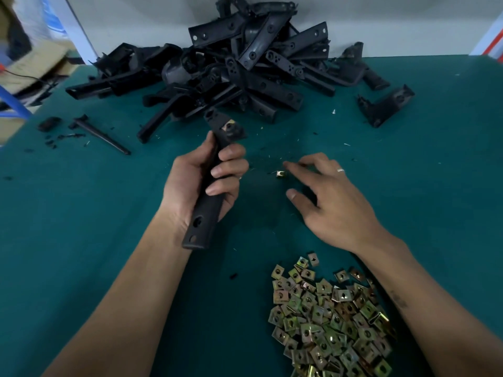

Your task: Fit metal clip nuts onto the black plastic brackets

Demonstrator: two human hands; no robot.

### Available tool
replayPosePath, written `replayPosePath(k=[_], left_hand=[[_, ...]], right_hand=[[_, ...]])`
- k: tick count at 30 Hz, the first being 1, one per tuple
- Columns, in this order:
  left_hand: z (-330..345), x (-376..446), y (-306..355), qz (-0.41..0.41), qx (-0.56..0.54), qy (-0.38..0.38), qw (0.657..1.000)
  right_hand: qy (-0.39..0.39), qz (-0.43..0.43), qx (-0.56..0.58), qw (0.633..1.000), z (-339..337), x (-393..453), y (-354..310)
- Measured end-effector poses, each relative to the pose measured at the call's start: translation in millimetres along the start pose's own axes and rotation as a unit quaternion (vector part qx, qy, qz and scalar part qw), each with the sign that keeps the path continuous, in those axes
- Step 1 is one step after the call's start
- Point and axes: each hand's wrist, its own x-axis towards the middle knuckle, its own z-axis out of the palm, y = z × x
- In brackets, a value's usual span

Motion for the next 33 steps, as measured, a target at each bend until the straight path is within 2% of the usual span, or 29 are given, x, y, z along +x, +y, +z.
replayPosePath(k=[3,7,11,12,13,14,16,18,21,26,33], left_hand=[[2.1,3.2,-3.9,0.017,0.038,0.032,0.999],[2.8,4.8,-9.4,0.006,0.124,0.037,0.992],[0.4,3.3,-8.9,-0.016,0.201,0.027,0.979],[-0.2,3.3,-9.4,-0.025,0.229,0.019,0.973],[-0.8,3.6,-10.8,-0.035,0.265,0.01,0.963],[-1.1,3.8,-13.2,-0.045,0.306,0.002,0.951],[-1.5,5.1,-19.4,-0.053,0.375,-0.01,0.925],[-1.6,6.3,-23.8,-0.045,0.414,-0.011,0.909],[-2.7,5.8,-25.8,-0.027,0.442,-0.023,0.896],[-3.1,5.4,-26.8,-0.027,0.457,-0.035,0.888],[-3.3,5.6,-26.7,-0.021,0.459,-0.036,0.887]], right_hand=[[-0.001,-0.001,-0.039,0.999,2.9,10.3,-5.9],[0.01,0.021,0.045,0.999,3.5,19.7,-2.7],[0.028,0.017,0.065,0.997,3.6,18.2,2.2],[0.045,0.025,0.125,0.991,3.4,16.6,2.2],[0.064,0.04,0.229,0.971,1.6,15.0,0.5],[0.08,0.055,0.347,0.933,-2.3,13.4,-1.8],[0.102,0.077,0.532,0.837,-13.5,8.8,-7.5],[0.091,0.089,0.619,0.775,-22.1,5.2,-12.1],[0.075,0.105,0.659,0.741,-25.7,1.8,-18.4],[0.098,0.113,0.682,0.716,-31.2,1.2,-25.1],[0.158,0.138,0.636,0.743,-33.4,-1.0,-29.1]])
